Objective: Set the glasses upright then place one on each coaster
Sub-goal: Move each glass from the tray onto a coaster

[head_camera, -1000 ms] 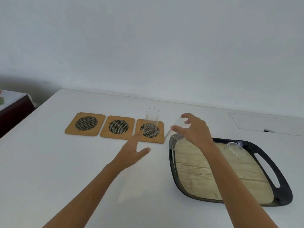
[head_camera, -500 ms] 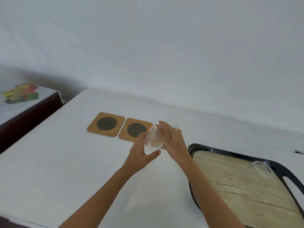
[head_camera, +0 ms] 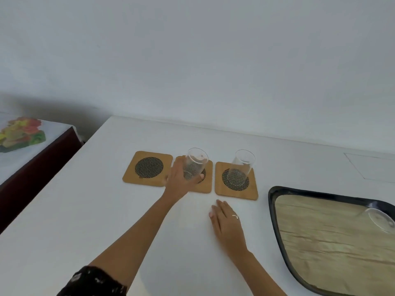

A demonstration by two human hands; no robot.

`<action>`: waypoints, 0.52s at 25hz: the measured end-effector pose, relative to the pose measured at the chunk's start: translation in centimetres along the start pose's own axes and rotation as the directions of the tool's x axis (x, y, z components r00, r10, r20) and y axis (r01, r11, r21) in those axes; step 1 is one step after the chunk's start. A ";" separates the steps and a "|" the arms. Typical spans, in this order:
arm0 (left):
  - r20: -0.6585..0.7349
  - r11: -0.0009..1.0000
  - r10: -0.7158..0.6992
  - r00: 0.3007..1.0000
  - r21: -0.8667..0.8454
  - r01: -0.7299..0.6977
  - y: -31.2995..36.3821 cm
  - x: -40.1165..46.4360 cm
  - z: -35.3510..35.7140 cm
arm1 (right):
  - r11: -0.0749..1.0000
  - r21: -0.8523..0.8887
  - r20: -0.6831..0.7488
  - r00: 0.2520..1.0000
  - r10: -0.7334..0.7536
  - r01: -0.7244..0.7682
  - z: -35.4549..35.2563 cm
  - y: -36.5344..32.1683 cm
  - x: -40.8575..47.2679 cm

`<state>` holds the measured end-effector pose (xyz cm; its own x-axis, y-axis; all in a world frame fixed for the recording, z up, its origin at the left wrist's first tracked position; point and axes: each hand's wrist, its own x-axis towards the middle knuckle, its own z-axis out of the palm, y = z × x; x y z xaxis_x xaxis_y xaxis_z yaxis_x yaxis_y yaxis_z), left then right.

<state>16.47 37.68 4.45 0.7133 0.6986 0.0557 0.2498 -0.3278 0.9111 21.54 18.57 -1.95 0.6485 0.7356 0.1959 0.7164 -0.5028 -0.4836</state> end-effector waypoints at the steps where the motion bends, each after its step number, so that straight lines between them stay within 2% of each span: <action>1: 0.008 0.996 0.022 1.000 -0.081 -0.021 -0.4 0.7 0.0 | 0.997 -0.069 -0.018 0.999 -0.039 0.038 0.4 0.1 -0.2; 4: 0.029 0.984 -0.003 1.000 -0.180 0.008 -1.4 2.5 0.3 | 0.990 -0.133 -0.055 0.996 -0.064 0.057 0.9 0.5 -0.1; 7: 0.028 0.991 -0.056 0.998 -0.117 0.059 -2.1 3.8 0.6 | 0.981 -0.184 -0.075 0.994 -0.079 0.064 1.3 0.6 0.0; 13: 0.035 0.993 -0.048 0.998 -0.103 0.052 -2.7 4.4 0.8 | 0.975 -0.210 -0.103 0.990 -0.098 0.075 1.3 0.5 0.2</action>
<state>19.45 41.09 1.90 0.7227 0.6912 -0.0026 0.2174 -0.2237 0.9501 21.67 19.04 -3.32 0.5980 0.7306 0.3297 0.8010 -0.5304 -0.2776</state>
